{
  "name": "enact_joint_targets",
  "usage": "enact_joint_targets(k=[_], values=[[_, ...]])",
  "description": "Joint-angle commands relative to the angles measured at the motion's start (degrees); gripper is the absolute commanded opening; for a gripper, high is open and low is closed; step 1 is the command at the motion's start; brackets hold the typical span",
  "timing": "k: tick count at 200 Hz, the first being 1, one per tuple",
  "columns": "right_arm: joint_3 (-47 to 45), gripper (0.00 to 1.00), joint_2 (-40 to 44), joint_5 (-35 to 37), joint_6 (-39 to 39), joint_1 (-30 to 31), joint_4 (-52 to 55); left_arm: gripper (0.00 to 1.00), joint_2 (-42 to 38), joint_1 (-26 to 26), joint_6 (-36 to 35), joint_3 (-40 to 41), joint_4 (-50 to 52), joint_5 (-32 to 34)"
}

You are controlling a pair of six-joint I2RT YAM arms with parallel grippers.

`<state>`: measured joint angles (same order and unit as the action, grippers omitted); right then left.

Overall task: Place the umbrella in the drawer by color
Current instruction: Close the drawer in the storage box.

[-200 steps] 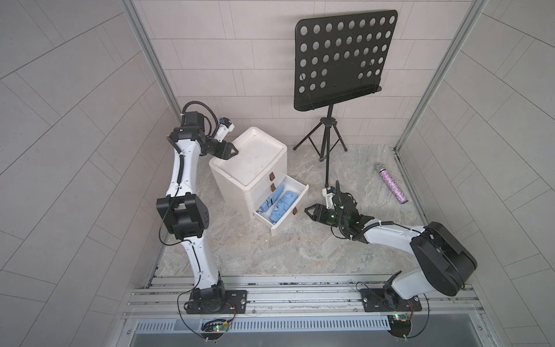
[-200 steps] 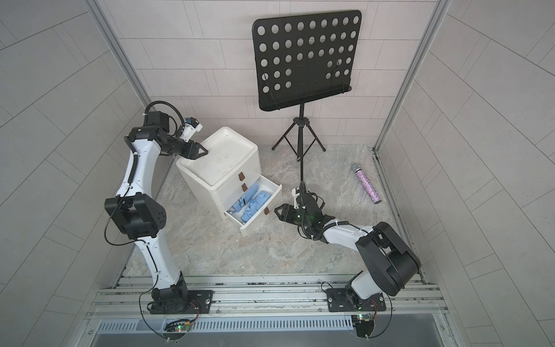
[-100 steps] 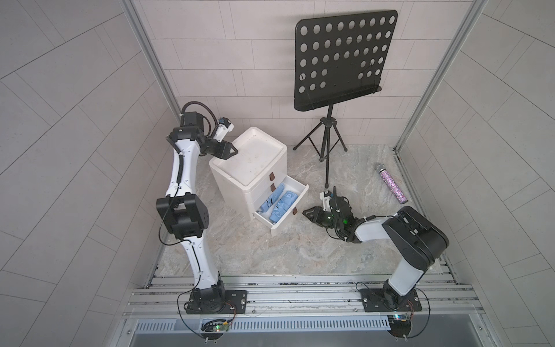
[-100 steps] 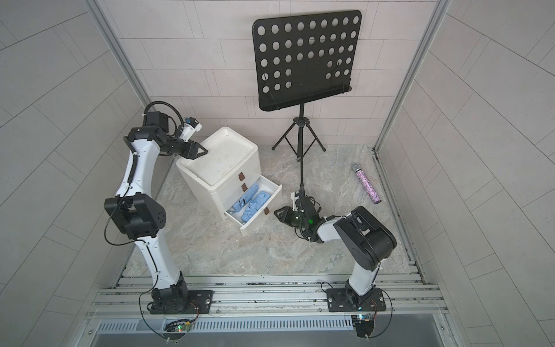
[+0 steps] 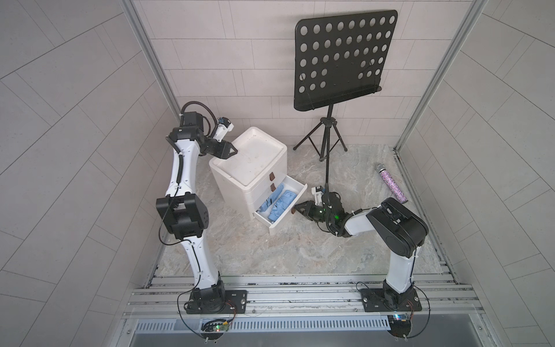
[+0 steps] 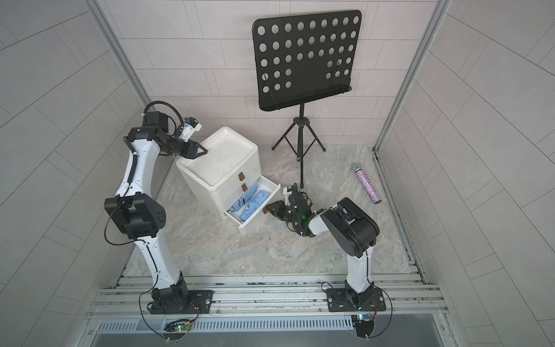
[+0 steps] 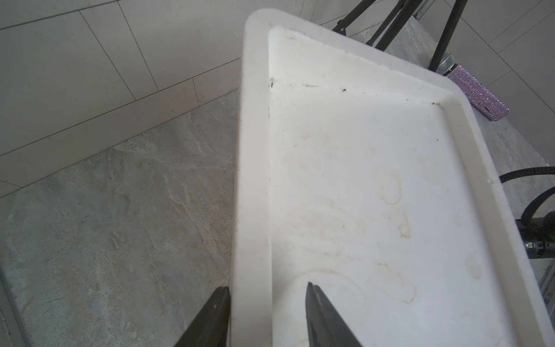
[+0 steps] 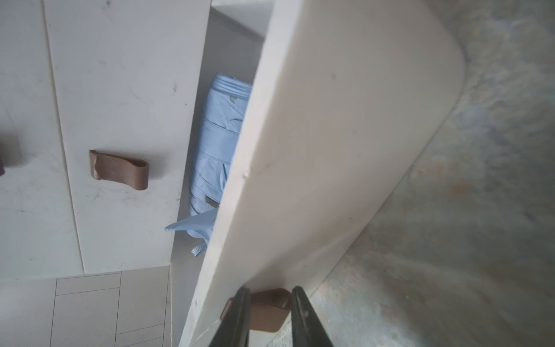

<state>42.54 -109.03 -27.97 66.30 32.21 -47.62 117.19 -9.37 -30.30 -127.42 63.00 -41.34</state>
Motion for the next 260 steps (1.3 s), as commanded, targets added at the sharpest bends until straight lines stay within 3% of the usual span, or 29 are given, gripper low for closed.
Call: enact_joint_targets(k=[1, 260], values=[[2.7, 0.27, -1.8, -0.4, 1.5, 0.8, -2.7, 0.46, 2.0, 0.4, -1.1, 0.7, 3.8, -2.6], [27.5, 0.28, -17.3, -2.0, 5.0, 3.9, 2.9, 0.45, 1.5, 1.4, -1.6, 2.9, 3.9, -2.9]])
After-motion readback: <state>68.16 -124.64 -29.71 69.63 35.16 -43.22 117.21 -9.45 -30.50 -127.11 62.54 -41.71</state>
